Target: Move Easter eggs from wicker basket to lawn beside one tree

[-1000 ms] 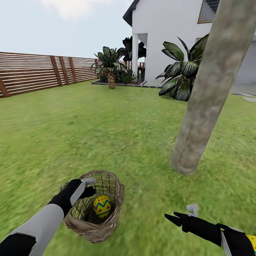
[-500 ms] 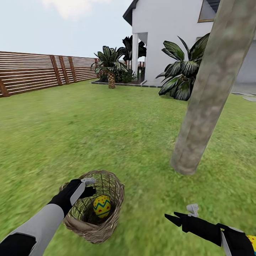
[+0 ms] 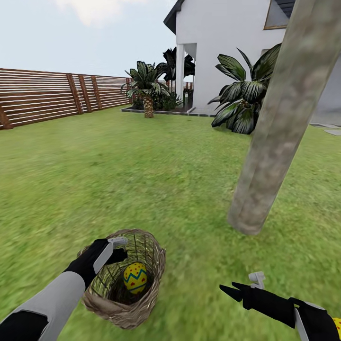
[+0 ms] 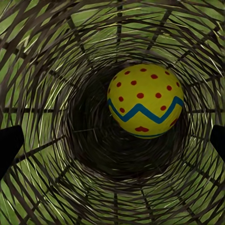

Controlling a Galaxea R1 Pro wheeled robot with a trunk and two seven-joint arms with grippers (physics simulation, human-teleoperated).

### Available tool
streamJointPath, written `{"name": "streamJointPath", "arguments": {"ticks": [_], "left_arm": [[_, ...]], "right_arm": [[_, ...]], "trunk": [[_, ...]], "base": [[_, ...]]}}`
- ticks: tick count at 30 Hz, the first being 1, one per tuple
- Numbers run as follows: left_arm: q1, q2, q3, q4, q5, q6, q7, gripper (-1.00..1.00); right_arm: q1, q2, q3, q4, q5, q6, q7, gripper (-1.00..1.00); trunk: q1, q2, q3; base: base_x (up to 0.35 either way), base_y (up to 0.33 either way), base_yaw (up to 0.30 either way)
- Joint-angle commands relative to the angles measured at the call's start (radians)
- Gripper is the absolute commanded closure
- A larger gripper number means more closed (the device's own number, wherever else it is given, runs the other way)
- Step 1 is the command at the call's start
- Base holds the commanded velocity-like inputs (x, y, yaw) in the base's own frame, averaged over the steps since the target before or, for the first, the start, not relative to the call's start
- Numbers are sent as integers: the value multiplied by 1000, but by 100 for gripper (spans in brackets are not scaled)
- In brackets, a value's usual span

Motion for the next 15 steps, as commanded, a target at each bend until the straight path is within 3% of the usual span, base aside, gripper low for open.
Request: {"name": "streamJointPath", "arguments": {"ticks": [1,15], "left_arm": [[0,1,-8,-2,10,3,8,-100],[0,1,-8,-1,10,3,8,-100]], "right_arm": [[-1,1,-2,-1,3,7,6,-100],[-1,0,-3,-1,3,6,7,-100]], "trunk": [[0,0,-1],[0,0,-1]], "base": [[17,0,0],[42,0,0]]}}
